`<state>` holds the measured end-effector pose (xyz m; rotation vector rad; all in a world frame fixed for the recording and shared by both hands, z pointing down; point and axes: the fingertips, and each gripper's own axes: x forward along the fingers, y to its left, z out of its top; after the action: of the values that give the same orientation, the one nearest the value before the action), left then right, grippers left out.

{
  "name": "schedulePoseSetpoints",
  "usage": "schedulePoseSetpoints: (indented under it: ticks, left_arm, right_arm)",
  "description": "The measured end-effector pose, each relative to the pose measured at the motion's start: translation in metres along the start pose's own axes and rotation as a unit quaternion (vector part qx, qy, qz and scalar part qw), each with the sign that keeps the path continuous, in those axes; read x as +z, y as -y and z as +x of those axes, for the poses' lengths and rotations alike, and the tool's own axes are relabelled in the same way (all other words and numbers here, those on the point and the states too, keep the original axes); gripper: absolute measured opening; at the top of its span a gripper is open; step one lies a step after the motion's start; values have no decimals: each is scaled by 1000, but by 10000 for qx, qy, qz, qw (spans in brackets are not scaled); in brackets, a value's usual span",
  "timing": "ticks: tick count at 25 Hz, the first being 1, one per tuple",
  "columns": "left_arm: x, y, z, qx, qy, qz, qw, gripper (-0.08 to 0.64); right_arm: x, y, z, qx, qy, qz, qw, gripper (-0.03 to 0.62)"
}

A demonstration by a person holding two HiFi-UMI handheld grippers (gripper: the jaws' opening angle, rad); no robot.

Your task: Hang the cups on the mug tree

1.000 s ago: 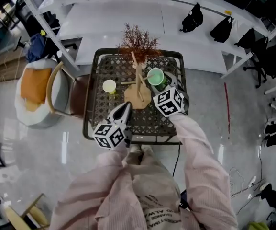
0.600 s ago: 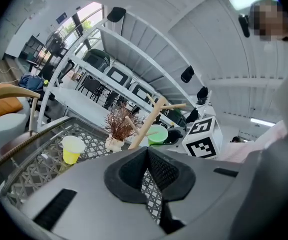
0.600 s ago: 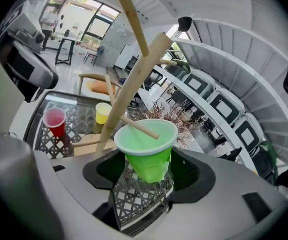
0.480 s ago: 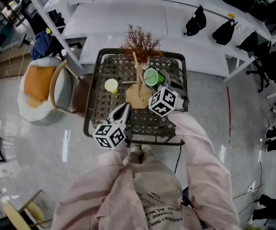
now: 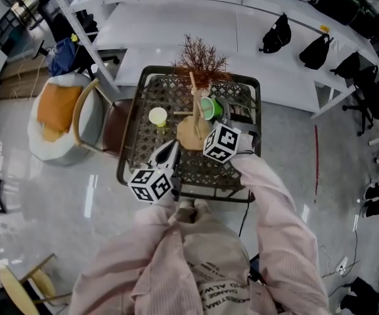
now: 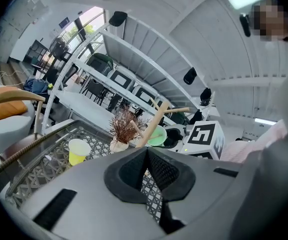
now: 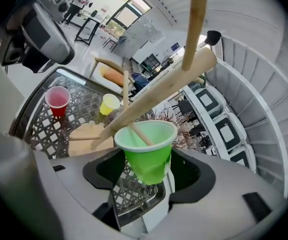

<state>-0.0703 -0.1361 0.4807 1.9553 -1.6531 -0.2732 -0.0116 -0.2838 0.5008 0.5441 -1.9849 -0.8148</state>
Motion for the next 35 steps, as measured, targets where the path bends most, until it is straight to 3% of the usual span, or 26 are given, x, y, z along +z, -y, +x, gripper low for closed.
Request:
schedulePoseSetpoints:
  ticks: [14, 35]
  left_arm:
    - [-2, -3, -1, 115, 53, -58, 9999, -2]
    - [-7, 0, -3, 238, 150, -107, 9995, -2]
  right_arm:
    - [8, -8, -3, -119, 45, -955, 9953, 279]
    - [13, -20, -9, -34, 297, -1244, 9918, 319]
